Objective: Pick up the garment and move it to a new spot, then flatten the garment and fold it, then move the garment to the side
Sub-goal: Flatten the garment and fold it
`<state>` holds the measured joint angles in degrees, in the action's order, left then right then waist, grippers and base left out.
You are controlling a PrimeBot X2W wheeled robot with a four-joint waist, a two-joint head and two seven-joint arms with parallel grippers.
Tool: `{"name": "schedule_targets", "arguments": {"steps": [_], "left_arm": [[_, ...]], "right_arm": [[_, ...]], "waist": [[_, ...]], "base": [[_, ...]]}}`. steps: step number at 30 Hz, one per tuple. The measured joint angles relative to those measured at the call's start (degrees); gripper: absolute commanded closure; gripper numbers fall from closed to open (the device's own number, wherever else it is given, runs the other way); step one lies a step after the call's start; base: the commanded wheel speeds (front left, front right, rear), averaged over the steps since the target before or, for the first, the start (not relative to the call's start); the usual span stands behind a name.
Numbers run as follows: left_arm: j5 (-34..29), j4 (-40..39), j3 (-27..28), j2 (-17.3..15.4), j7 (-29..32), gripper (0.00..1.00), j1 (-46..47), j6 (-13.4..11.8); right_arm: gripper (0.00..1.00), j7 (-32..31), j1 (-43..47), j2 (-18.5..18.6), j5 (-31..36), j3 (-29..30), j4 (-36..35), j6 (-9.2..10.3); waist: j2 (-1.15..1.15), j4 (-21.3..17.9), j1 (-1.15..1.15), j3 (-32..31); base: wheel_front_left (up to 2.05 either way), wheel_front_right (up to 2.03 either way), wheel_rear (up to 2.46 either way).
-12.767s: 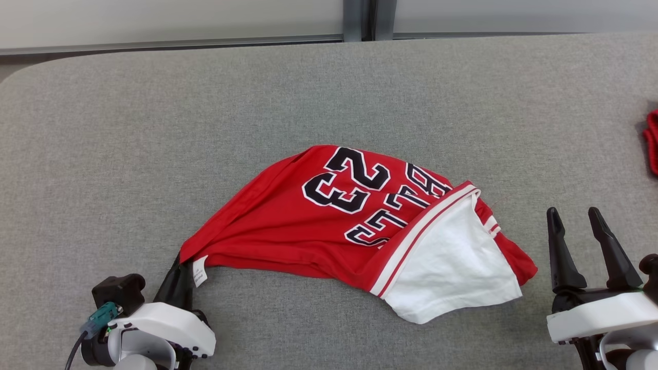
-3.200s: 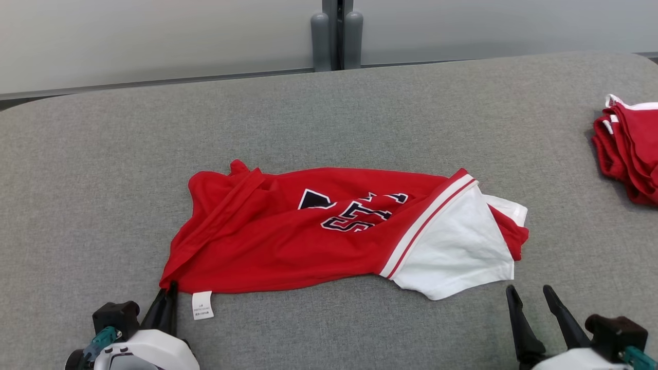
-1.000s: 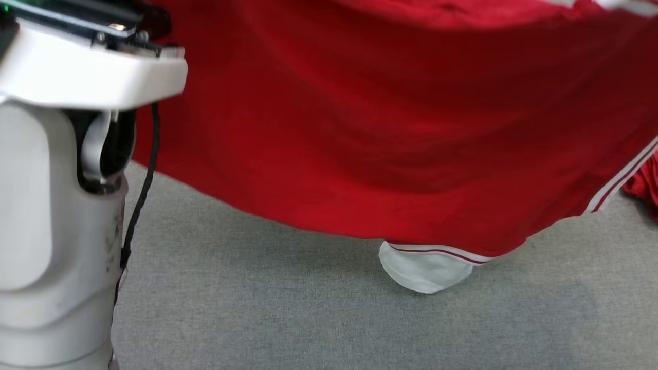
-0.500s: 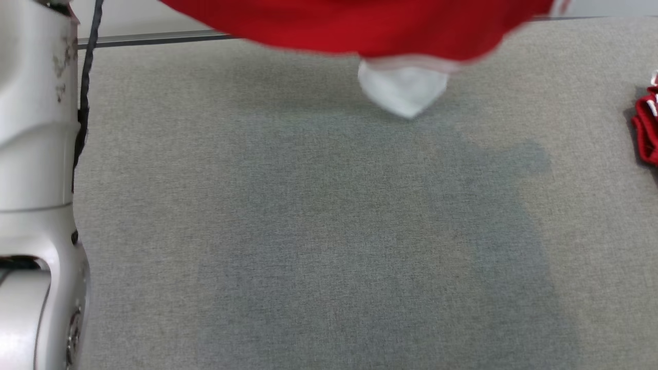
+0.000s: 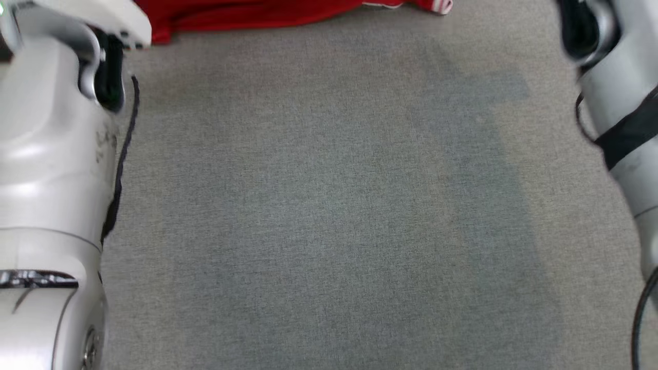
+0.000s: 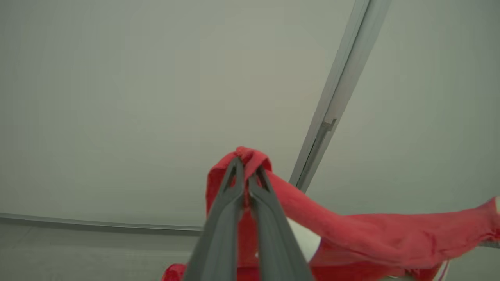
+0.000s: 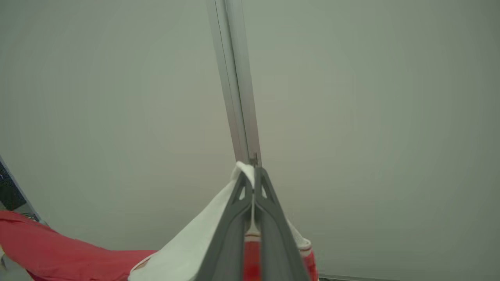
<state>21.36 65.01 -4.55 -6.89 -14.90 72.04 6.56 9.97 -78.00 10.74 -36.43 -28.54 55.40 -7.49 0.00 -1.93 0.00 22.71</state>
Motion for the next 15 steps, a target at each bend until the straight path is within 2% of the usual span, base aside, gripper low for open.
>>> {"name": "schedule_targets", "arguments": {"steps": [4, 7, 13, 15], "left_arm": [[1.6, 1.7, 1.4, 0.6, -0.1, 1.00, -3.4, 0.3], [0.5, 0.9, 0.6, 0.9, -0.1, 1.00, -8.1, 0.5], [-0.2, -5.4, 2.9, 1.3, -0.1, 1.00, -18.2, 0.4], [-0.1, -9.0, 4.7, 1.8, -0.1, 1.00, -21.9, 0.4]], "right_arm": [[1.00, 1.7, 5.5, -1.7, -3.7, -2.7, 1.9, 0.00], [1.00, 3.3, 11.2, -1.7, -7.3, -4.0, 1.8, 0.00], [1.00, 4.8, 23.2, -0.1, -11.5, -6.2, -1.9, 0.00], [1.00, 4.9, 27.4, 0.9, -11.9, -4.8, -4.8, 0.00]], "waist": [[0.00, -0.4, 0.00, 1.9], [0.00, -0.4, 0.00, 2.8], [0.00, -0.1, 0.00, 2.4], [0.00, 0.0, 0.00, 1.8]], "base": [[0.00, 0.00, 0.00], [0.00, 0.00, 0.00], [0.00, 0.00, 0.00], [0.00, 0.00, 0.00]]}}
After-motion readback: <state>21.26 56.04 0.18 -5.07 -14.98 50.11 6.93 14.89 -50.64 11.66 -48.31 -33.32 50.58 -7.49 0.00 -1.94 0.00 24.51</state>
